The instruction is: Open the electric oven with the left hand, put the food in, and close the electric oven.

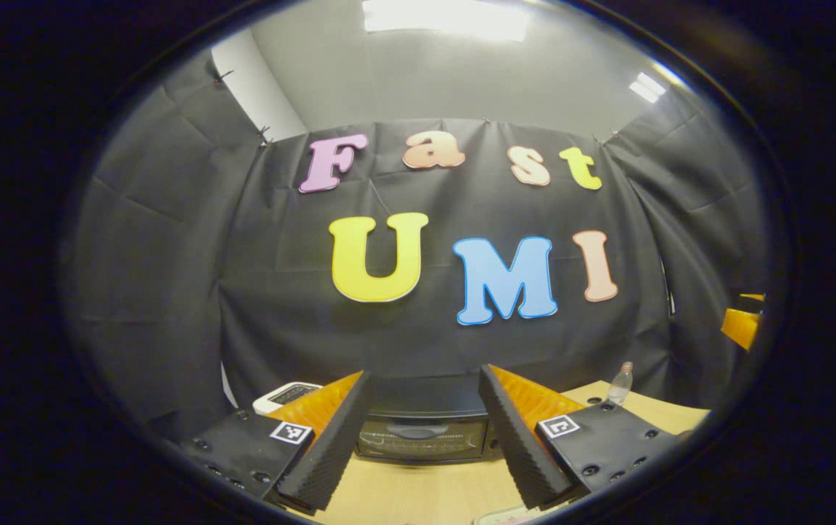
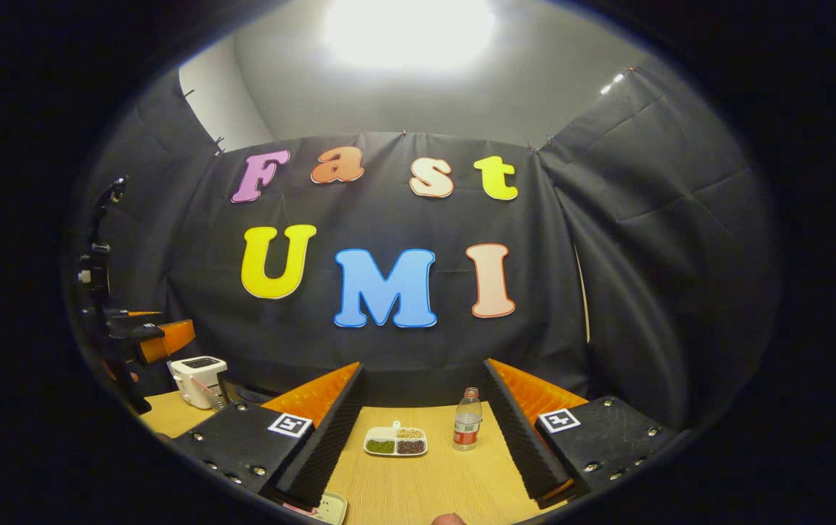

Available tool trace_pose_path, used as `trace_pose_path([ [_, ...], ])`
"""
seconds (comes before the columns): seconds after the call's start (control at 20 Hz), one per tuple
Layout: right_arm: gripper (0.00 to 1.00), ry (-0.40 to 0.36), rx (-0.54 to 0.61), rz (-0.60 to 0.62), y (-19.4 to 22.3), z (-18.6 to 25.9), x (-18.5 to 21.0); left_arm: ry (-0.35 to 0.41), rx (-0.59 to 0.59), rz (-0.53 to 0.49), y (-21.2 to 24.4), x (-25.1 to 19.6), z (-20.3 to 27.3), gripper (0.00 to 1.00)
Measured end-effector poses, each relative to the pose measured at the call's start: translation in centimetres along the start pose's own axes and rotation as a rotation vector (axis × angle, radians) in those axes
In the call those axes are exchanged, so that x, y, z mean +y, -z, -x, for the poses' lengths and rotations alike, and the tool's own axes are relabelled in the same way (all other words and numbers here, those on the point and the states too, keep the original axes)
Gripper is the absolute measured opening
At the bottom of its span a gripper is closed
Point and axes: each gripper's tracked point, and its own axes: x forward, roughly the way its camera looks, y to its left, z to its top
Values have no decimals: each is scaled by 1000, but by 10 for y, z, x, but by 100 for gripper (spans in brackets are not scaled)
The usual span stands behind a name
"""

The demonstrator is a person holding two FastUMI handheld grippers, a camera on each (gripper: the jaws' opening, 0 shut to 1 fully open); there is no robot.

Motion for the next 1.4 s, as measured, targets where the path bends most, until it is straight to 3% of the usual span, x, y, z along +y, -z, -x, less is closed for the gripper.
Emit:
trace_pose_path([
  [0.1, 98, 28, 8, 12, 4, -7, 4, 17, 21, 9, 17, 6, -29, 97],
  [0.7, 98, 167, 92, 62, 39, -41, 20, 100, 185, 12, 134, 16, -155, 100],
  [1.0, 97, 193, 123, 87, 49, -43, 22, 125, 260, -10, 185, 8, -182, 100],
  [1.4, 97, 230, 139, 104, 51, -34, 9, 94, 331, -8, 228, 12, -191, 100],
])
